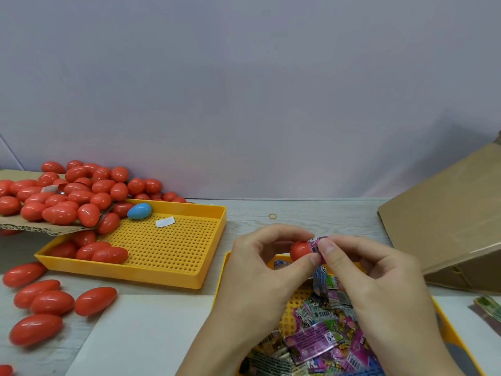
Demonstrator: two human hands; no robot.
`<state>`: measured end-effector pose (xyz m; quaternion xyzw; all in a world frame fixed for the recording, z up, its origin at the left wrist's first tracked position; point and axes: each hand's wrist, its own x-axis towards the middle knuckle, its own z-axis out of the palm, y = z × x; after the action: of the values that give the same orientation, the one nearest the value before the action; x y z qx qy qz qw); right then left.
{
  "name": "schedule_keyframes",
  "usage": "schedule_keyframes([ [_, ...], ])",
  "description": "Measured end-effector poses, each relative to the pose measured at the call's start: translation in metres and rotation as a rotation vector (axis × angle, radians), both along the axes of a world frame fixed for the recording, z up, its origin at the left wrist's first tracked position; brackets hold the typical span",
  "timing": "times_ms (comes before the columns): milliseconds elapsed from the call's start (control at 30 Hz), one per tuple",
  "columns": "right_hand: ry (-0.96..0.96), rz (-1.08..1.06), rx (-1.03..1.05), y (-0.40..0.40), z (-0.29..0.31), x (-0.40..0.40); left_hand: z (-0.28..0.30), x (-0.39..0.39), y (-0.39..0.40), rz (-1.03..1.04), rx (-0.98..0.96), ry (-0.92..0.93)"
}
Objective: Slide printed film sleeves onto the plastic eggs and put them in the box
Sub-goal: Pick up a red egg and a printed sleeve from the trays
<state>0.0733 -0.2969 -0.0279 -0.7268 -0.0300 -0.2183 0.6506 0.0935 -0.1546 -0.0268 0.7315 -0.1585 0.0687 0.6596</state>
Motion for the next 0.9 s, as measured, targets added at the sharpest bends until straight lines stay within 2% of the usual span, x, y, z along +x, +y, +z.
schedule_keyframes([
  [200, -0.061, -0.044, -0.257, 0.001, -0.003, -0.002, 0.000, 0.001, 0.000, 0.028, -0.112, 0.013],
  [333, -0.100, -0.162, -0.515, 0.008, -0.003, -0.004, -0.001, 0.003, 0.001, 0.029, -0.138, 0.019],
  [433, -0.105, -0.245, -0.623, 0.012, -0.004, -0.004, -0.002, 0.003, 0.000, 0.005, -0.141, 0.018],
  [667, -0.164, -0.361, -0.651, 0.011, -0.006, -0.002, -0.004, 0.002, -0.005, -0.016, -0.131, 0.020],
  [900, -0.180, -0.297, -0.692, 0.010, -0.008, -0.002, -0.002, -0.002, -0.009, -0.062, -0.126, 0.116],
])
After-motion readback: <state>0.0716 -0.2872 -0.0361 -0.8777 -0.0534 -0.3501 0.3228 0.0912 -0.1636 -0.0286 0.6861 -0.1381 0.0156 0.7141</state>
